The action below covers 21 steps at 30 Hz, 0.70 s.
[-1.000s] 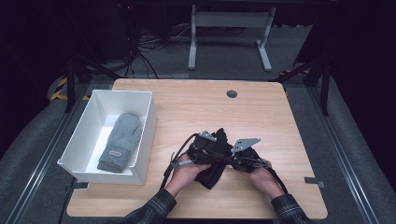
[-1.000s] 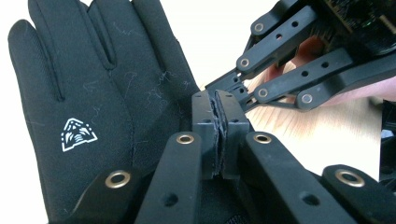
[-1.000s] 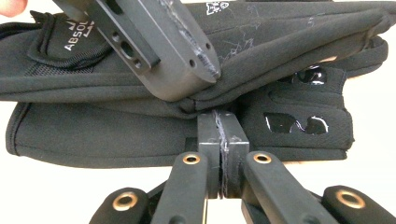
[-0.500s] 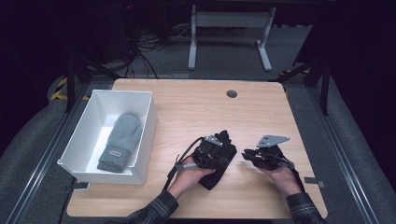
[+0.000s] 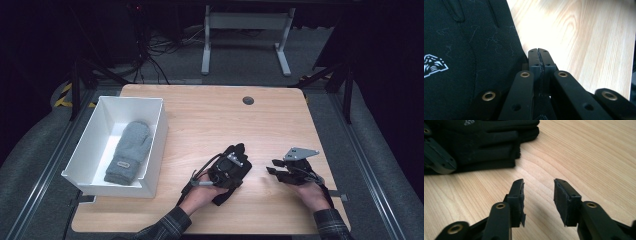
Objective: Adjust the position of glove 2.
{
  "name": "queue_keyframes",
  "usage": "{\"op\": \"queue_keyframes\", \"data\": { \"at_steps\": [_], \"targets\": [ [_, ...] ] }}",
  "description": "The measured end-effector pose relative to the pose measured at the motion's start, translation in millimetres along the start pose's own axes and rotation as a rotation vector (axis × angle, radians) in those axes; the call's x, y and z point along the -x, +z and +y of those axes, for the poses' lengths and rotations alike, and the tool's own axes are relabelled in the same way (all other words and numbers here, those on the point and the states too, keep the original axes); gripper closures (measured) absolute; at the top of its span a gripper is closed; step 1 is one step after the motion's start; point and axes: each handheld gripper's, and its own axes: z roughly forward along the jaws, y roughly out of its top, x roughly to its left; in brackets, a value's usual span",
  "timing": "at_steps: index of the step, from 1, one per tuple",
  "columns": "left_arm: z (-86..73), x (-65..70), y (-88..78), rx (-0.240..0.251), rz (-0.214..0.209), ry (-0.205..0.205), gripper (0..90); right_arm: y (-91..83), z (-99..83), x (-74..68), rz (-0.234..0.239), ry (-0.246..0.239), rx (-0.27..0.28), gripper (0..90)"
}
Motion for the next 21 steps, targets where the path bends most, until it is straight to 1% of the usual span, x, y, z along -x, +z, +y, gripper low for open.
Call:
{"op": "queue_keyframes", "data": {
  "at_steps": [1, 2, 3, 4, 5, 7, 8, 9, 11, 14, 16, 18, 19, 20, 21],
  "targets": [
    [-2.2, 0.5, -1.1, 0.001, 0.010, 0.002, 90.0, -0.5, -1.4, -0.1, -0.005, 0.002, -0.002, 57.5],
    [-7.0, 0.1, -4.3, -0.013, 0.022, 0.001, 90.0, -1.4, -4.1, 0.6, -0.011, 0.003, -0.005, 54.4],
    [-7.0, 0.1, -4.3, -0.013, 0.022, 0.001, 90.0, -1.4, -4.1, 0.6, -0.011, 0.003, -0.005, 54.4],
    [-9.7, 0.2, -5.6, -0.021, 0.028, -0.003, 90.0, -1.8, -5.4, 0.7, -0.015, 0.007, -0.005, 52.7],
    [-12.2, -0.3, -7.3, -0.031, 0.039, 0.003, 90.0, -2.5, -6.8, 1.0, -0.014, 0.008, -0.006, 51.0],
    [-17.7, -1.6, -11.0, -0.031, 0.045, -0.007, 90.0, -3.7, -9.8, 1.7, -0.025, 0.007, -0.010, 46.9],
    [-19.0, -2.7, -12.7, -0.038, 0.053, 0.002, 90.0, -4.3, -11.3, 2.2, -0.025, 0.011, -0.012, 45.6],
    [-20.9, -3.8, -15.6, -0.045, 0.058, 0.001, 90.0, -4.7, -12.5, 2.5, -0.026, 0.012, -0.015, 44.2],
    [-23.6, -5.5, -19.0, -0.038, 0.067, -0.003, 90.0, -5.6, -16.4, 4.3, -0.032, 0.018, -0.017, 40.6],
    [-28.8, -7.7, -26.4, -0.051, 0.094, 0.008, 90.0, -6.1, -22.5, 6.6, -0.033, 0.035, -0.025, 35.6],
    [-31.4, -8.1, -30.7, -0.042, 0.095, 0.012, 90.0, -6.8, -26.1, 8.1, -0.037, 0.044, -0.022, 33.2],
    [-32.3, -6.8, -34.1, -0.020, 0.098, 0.017, 89.9, -7.6, -28.0, 9.4, -0.040, 0.045, -0.016, 31.1],
    [-31.8, -5.8, -36.6, -0.004, 0.098, 0.028, 89.8, -7.0, -28.9, 9.9, -0.036, 0.050, -0.013, 30.0],
    [-31.8, -5.8, -36.6, -0.004, 0.098, 0.028, 86.7, -7.0, -28.9, 9.9, -0.036, 0.050, -0.013, 30.0],
    [-30.9, -4.9, -39.1, 0.002, 0.097, 0.037, 81.9, -4.3, -30.9, 11.2, -0.035, 0.050, -0.021, 28.1]
  ]
}}
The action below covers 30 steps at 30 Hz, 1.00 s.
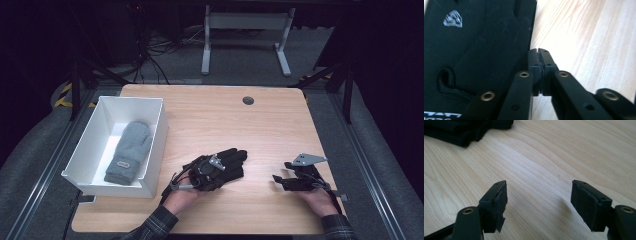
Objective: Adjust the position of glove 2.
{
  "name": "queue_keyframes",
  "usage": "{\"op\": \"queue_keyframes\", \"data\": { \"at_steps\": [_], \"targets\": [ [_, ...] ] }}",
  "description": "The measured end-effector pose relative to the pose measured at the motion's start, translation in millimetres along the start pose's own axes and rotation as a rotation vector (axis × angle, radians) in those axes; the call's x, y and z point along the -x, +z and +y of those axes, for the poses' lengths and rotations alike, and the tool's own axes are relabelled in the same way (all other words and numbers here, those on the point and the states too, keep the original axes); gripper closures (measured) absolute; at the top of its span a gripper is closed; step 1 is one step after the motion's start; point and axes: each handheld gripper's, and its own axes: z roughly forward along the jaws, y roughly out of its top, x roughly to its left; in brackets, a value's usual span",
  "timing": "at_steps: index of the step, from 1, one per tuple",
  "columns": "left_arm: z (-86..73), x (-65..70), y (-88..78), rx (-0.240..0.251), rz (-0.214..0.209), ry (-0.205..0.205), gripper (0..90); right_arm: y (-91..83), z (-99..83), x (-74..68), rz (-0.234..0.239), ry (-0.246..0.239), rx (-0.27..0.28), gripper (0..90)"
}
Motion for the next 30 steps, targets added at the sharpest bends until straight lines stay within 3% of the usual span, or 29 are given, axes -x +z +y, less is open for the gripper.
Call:
{"op": "queue_keyframes", "data": {
  "at_steps": [1, 4, 5, 8, 12, 17, 23, 30],
  "targets": [
    [3.0, 1.0, -7.2, 0.016, 0.012, 0.034, 77.0, 1.2, -0.7, 0.4, -0.002, 0.001, -0.004, 27.3],
    [7.2, -1.2, -15.3, 0.033, 0.026, 0.066, 65.7, 2.9, -2.0, 1.2, 0.004, 0.003, -0.014, 26.1],
    [8.7, -2.9, -17.4, 0.036, 0.026, 0.071, 58.4, 4.0, -2.5, 1.8, 0.001, 0.002, -0.012, 24.8],
    [16.0, -11.7, -22.9, 0.052, 0.032, 0.080, 52.4, 4.1, -2.6, 2.0, 0.000, 0.002, -0.012, 23.9],
    [26.1, -23.7, -24.0, 0.062, 0.040, 0.098, 36.8, 5.0, -3.7, 2.7, -0.002, 0.002, -0.002, 21.2],
    [30.2, -35.2, -15.6, 0.035, 0.063, 0.122, 24.1, 5.5, -5.6, 2.7, 0.001, 0.000, 0.013, 19.7],
    [25.6, -53.5, 1.2, -0.010, 0.058, 0.102, 17.1, 6.1, -6.8, 2.3, 0.004, 0.001, 0.025, 19.0],
    [20.9, -59.2, 12.8, -0.034, 0.065, 0.102, 12.5, 6.0, -7.0, 1.2, 0.009, -0.005, 0.031, 21.0]
  ]
}}
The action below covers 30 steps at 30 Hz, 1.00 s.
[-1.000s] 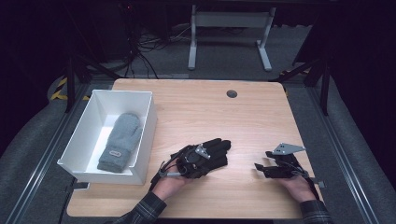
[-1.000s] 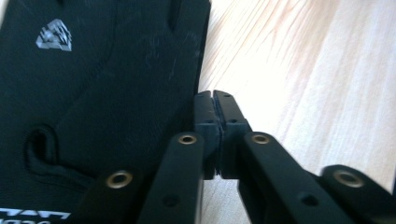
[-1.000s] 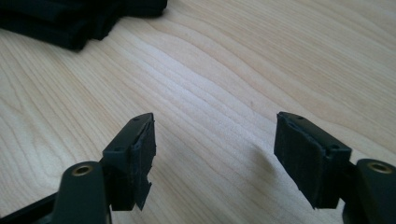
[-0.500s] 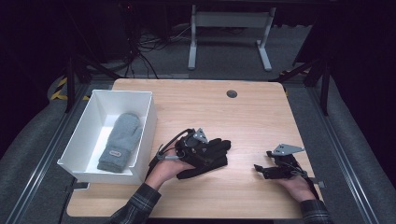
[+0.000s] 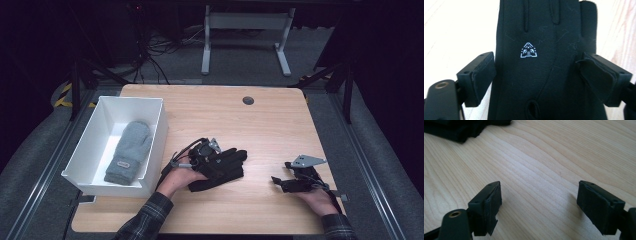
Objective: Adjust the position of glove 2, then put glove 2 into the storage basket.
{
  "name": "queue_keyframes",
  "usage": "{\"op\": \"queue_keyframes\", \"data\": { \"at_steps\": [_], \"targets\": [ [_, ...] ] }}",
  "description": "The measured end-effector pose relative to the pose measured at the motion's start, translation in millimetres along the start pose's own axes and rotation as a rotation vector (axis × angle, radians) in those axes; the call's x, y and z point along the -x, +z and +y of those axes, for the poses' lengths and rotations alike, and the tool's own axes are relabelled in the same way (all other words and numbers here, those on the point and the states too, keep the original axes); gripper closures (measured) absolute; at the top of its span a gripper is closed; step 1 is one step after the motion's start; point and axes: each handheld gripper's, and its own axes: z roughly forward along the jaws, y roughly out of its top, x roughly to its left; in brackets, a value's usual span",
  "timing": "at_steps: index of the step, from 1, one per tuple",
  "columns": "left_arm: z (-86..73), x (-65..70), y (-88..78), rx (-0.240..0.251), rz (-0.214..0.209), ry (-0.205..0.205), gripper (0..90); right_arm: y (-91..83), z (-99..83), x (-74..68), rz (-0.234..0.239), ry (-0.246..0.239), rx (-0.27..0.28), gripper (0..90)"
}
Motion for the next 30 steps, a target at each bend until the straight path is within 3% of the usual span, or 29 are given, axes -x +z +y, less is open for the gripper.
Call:
{"op": "queue_keyframes", "data": {
  "at_steps": [4, 11, 15, 21, 30],
  "targets": [
    [-3.4, -2.8, 4.0, 0.009, -0.030, -0.007, 13.5, 0.1, -0.1, -0.8, 0.006, -0.006, 0.003, 21.6],
    [-6.5, -3.1, 3.7, 0.015, -0.074, -0.002, 22.9, 0.2, -0.7, -0.7, 0.010, -0.010, 0.008, 21.6],
    [-6.8, -0.5, 1.3, 0.015, -0.121, 0.024, 42.4, 0.4, -0.8, -0.7, 0.013, -0.015, 0.010, 21.5],
    [-7.0, -1.3, 0.1, 0.007, -0.191, -0.016, 62.4, 0.5, -0.7, -0.8, 0.016, -0.016, 0.010, 21.5],
    [2.2, 8.4, -9.9, -0.011, -0.142, -0.074, 66.7, 0.6, -0.6, -0.6, 0.018, -0.017, 0.010, 21.1]
  ]
}}
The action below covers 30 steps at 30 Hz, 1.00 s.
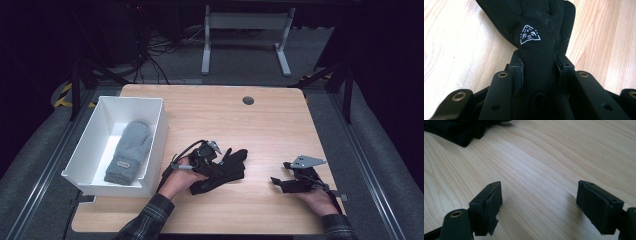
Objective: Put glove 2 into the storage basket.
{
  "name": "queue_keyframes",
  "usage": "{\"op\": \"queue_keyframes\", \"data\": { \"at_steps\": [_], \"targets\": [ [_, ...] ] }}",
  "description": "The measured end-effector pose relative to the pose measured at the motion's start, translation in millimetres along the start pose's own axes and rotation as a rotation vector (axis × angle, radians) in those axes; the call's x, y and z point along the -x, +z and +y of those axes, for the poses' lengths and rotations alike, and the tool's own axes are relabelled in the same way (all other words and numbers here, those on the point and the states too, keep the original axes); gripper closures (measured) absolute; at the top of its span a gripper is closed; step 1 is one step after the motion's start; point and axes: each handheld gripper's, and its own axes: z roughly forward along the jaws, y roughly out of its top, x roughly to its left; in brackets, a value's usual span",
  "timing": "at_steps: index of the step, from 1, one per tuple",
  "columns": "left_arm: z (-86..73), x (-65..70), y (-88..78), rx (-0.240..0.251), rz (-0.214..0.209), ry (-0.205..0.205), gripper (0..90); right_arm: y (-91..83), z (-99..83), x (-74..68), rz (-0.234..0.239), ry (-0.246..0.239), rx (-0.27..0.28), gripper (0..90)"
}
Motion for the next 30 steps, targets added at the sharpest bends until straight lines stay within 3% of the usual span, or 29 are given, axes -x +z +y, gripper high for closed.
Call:
{"op": "queue_keyframes", "data": {
  "at_steps": [3, 8, 14, 30],
  "targets": [
    [2.5, 3.7, -5.4, 0.015, 0.011, -0.006, 66.8, 0.0, 0.0, 0.0, 0.001, 0.000, 0.000, 21.1],
    [7.7, 10.5, -22.6, 0.053, 0.004, -0.052, 66.8, 0.0, 0.0, -0.1, 0.000, -0.002, -0.001, 20.9],
    [13.5, 18.7, -55.7, 0.098, 0.041, -0.072, 66.8, 0.0, 0.1, -0.1, -0.002, -0.003, -0.002, 20.8],
    [23.2, 16.4, -124.6, 0.152, 0.098, -0.118, 66.7, 0.0, 0.1, -0.2, 0.000, -0.001, -0.002, 20.8]
  ]
}}
